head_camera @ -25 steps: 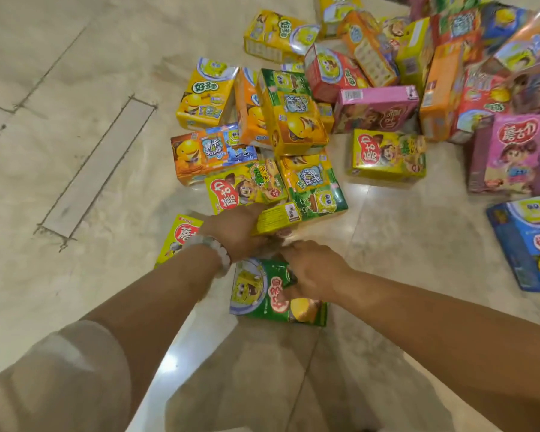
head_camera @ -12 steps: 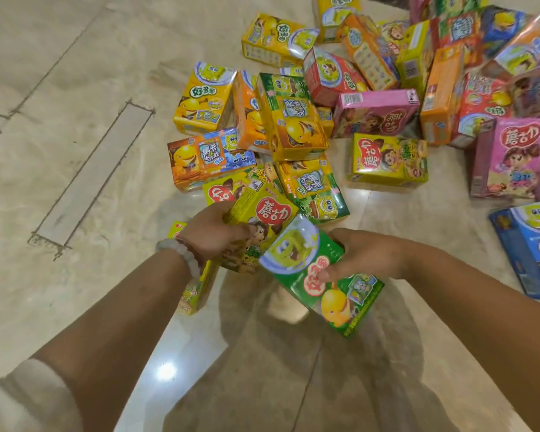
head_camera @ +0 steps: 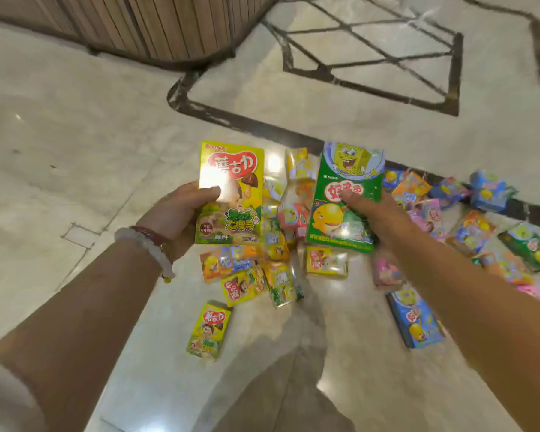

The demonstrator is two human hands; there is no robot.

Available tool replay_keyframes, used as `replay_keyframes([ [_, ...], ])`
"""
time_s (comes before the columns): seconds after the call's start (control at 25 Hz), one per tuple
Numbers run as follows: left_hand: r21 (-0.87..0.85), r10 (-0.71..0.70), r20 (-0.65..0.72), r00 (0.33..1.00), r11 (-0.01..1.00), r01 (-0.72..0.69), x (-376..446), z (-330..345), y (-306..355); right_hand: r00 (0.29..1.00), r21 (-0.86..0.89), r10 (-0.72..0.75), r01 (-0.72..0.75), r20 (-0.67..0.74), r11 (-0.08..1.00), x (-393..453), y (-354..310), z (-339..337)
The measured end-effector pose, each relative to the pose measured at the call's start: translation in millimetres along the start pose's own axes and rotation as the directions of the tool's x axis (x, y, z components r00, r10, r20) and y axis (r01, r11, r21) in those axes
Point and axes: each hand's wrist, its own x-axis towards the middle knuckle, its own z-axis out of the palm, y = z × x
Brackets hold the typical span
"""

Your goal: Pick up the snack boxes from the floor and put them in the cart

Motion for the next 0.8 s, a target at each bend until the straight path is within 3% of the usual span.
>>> replay_keyframes([
  [0.24, -0.054, 0.219, -0.014, 0.976, 0.974, -0.220, -121.8, 90.0, 302.3, 0.961, 0.044, -0.275, 0.274, 0.037, 0.961, -126.5, -323.0, 10.9],
  [0.44, -0.098, 0.369, 0.063, 0.927, 0.927, -0.362, -220.4, 185.0, 485.3, 0.877, 0.041, -0.478, 0.477, 0.040, 0.878, -237.5, -515.7, 4.6],
  [0.6, -0.117, 0.493, 0.172, 0.853, 0.870, -0.479, -274.7, 247.4, 554.6, 0.797, -0.004, -0.604, 0.604, 0.001, 0.797, -317.2, -589.0, -11.6],
  [0.8, -0.167, 0.507, 0.369, 0.779, 0.861, -0.481, -316.6, 301.4, 568.1, 0.729, -0.096, -0.672, 0.665, -0.130, 0.740, -397.7, -602.1, -49.7],
])
